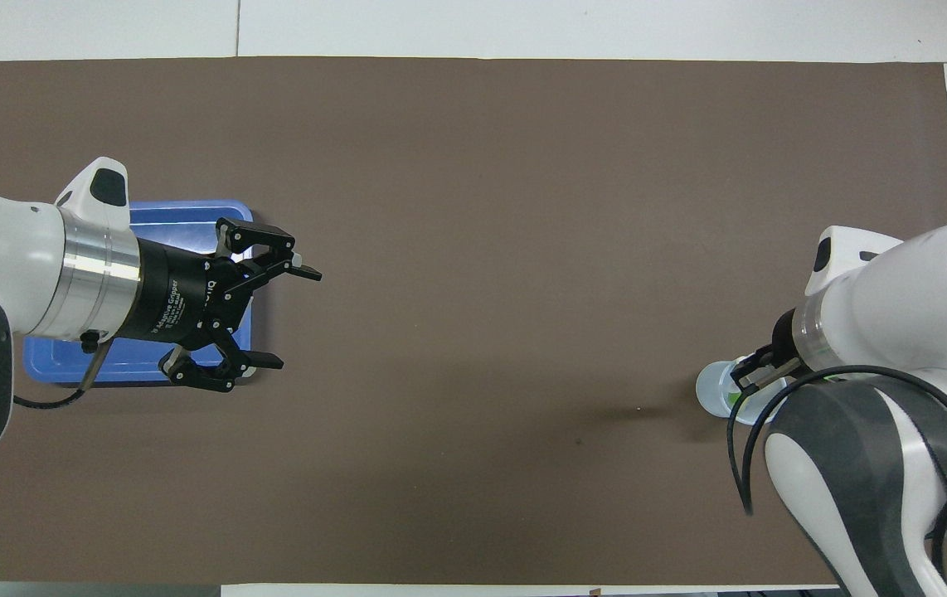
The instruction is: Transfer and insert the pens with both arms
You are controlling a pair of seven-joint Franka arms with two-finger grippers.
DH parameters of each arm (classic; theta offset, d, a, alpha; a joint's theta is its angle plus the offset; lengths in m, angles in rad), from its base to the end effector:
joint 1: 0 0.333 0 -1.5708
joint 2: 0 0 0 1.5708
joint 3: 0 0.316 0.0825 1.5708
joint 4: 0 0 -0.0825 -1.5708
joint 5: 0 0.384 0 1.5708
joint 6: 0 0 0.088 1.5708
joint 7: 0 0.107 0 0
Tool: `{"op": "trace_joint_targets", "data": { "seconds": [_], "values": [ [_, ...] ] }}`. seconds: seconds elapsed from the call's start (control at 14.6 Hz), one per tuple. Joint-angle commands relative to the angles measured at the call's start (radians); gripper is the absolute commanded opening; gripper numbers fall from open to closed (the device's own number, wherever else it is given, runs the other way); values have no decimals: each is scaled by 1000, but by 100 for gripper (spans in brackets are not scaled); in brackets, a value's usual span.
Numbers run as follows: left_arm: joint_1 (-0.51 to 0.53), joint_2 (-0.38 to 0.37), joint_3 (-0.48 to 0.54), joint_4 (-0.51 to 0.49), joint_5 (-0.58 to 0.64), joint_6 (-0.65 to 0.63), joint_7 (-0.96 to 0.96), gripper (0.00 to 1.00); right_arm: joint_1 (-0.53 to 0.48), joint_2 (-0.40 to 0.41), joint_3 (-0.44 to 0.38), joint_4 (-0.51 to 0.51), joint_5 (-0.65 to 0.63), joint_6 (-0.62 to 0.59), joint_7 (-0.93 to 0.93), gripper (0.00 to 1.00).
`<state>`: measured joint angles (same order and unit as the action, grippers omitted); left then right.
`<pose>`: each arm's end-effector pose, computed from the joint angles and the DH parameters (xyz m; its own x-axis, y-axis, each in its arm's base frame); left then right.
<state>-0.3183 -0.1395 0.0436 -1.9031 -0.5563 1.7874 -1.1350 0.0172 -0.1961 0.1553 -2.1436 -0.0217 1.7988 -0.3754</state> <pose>0.4919 -0.1843 0.5728 0.5367 0.6952 -0.4782 0.8388 -0.5010 0.2129 0.4710 0.0831 0.4745 0.8418 0.5160 -0.1585 0.5214 -0.8533 -0.0084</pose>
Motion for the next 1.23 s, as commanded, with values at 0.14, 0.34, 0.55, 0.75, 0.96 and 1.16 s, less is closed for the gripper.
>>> {"op": "trace_joint_targets", "data": {
  "seconds": [0.14, 0.34, 0.55, 0.75, 0.96, 1.16],
  "values": [
    [91, 23, -1, 41, 157, -77, 283, 100, -25, -3, 6, -27, -17, 19, -36, 4],
    [111, 64, 4, 126, 329, -134, 498, 100, -36, -5, 6, -42, -17, 39, -28, 21],
    [128, 92, 6, 245, 449, -244, 682, 100, -34, -3, 7, -41, -7, 39, -20, 81],
    [128, 93, 4, 323, 550, -348, 883, 100, -48, -8, 1, -1, -1, 8, -17, 100],
    [124, 83, 4, 358, 585, -424, 1036, 100, -86, -5, -3, 178, 8, -139, -17, 100],
    [130, 74, 9, 326, 578, -370, 1109, 100, -120, 18, -3, 341, 8, -275, -14, 100]
  ]
}}
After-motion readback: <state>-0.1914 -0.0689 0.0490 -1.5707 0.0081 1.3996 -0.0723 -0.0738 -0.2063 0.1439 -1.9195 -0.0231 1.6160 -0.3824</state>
